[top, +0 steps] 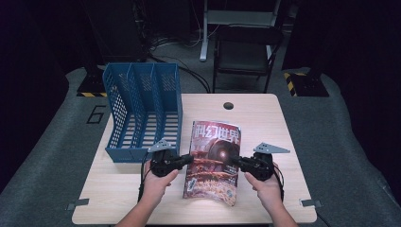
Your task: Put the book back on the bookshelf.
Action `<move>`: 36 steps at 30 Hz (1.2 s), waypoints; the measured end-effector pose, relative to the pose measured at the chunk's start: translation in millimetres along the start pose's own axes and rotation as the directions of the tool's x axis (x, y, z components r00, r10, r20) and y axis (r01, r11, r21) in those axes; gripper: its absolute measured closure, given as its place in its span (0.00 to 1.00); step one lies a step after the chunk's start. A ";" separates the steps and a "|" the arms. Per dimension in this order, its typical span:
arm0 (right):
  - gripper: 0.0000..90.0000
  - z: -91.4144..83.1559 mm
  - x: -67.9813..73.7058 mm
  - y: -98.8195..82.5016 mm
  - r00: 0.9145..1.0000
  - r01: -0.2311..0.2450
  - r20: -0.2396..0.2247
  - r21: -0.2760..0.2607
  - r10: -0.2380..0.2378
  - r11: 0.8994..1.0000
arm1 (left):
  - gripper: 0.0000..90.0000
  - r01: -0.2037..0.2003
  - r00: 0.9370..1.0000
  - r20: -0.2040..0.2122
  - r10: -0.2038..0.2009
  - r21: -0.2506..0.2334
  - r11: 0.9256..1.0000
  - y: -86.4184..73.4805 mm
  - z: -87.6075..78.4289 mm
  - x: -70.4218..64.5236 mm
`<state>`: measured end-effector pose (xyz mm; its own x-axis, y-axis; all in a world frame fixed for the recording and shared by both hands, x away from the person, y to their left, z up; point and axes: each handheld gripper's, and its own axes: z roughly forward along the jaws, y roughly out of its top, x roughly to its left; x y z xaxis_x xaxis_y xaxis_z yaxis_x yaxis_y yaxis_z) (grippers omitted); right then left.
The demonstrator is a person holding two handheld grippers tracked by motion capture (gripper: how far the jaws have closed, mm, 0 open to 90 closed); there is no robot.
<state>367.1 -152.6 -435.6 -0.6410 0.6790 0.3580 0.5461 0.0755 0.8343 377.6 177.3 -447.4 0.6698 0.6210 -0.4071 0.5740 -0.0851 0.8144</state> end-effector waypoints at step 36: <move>0.91 13.3 -28.0 18.8 0.994 -0.107 0.031 0.082 0.105 0.991 | 0.93 -0.045 0.999 0.008 0.044 0.014 0.999 5.9 8.0 1.3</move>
<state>402.5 -160.5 -435.5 -0.5630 0.7056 0.4303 0.6537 0.0617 0.7542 385.6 171.4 -446.4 0.6982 0.6107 -0.3736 0.5502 -0.1238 0.8258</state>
